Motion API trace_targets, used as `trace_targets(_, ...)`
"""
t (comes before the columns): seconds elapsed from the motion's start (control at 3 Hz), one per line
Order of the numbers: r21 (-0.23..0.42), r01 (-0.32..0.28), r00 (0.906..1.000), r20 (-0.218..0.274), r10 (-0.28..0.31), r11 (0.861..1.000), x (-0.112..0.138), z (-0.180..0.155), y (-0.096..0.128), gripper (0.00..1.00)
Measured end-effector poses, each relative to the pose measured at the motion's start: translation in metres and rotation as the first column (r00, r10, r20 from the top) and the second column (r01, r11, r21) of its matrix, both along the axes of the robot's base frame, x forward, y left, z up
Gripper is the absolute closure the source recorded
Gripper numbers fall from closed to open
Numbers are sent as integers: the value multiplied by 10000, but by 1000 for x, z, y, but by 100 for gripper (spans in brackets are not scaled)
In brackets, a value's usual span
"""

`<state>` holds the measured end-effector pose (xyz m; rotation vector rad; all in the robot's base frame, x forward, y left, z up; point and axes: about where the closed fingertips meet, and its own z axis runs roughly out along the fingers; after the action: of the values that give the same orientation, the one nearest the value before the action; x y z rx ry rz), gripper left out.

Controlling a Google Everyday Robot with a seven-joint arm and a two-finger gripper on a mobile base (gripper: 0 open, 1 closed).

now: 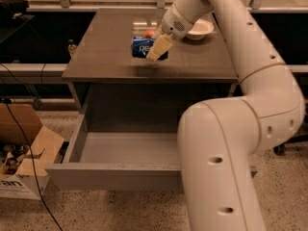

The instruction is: Place pepsi can into top drawer

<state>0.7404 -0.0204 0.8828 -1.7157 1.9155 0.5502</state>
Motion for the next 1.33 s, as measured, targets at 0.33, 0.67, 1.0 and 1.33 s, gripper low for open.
trace_targets(0.33,409,304,9995,-8,-304,9987,-24,23,-7,100)
trace_targets(0.67,1041,758,9964,306,-794,9917,-80,73,-25,100)
trace_targets(1.0,900,608,9981,83,-618,9941,-83,61,-18,100)
trace_targets(1.33,635,284,9984,-513,-251,9976,-89,38,-13,100)
